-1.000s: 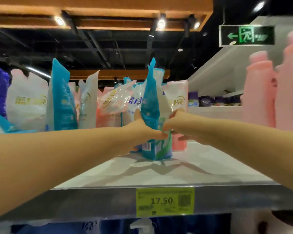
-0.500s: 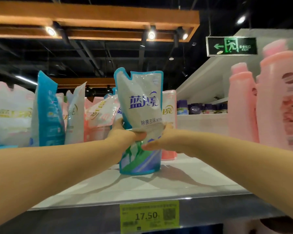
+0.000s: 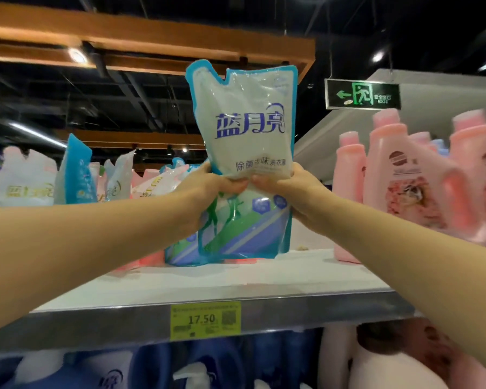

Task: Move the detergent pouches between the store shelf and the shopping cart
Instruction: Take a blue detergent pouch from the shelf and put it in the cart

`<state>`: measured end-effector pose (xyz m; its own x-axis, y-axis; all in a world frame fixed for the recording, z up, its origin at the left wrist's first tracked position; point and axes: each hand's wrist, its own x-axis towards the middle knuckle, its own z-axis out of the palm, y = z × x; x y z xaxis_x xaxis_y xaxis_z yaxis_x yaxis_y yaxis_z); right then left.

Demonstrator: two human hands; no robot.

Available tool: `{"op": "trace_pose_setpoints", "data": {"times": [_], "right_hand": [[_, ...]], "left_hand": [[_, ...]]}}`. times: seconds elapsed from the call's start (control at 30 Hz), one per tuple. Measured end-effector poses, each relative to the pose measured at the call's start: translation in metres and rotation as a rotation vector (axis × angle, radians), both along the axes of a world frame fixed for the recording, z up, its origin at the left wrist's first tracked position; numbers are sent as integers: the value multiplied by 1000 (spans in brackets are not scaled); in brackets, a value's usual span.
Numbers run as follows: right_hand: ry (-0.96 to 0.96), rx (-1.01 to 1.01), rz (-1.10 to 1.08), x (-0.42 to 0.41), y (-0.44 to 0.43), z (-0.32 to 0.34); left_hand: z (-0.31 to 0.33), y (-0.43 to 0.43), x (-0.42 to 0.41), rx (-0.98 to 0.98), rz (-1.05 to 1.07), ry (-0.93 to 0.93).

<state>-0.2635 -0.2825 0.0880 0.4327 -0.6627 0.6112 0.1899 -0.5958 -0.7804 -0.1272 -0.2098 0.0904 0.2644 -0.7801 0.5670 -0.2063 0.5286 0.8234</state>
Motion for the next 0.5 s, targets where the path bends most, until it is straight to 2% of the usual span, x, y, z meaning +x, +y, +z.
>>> {"op": "trace_pose_setpoints", "data": {"times": [0.23,0.37,0.5], "right_hand": [[-171,-137,-160,-79,83,-19],[-190,-136,-237,-142,144,-39],[-220,-94,-425,-203,216,-71]], "left_hand": [[-6,68,-76,-13,-207,-71],[-28,113,-130,-18,-427,-153],[-62,154,-187,35,-615,-146]]}}
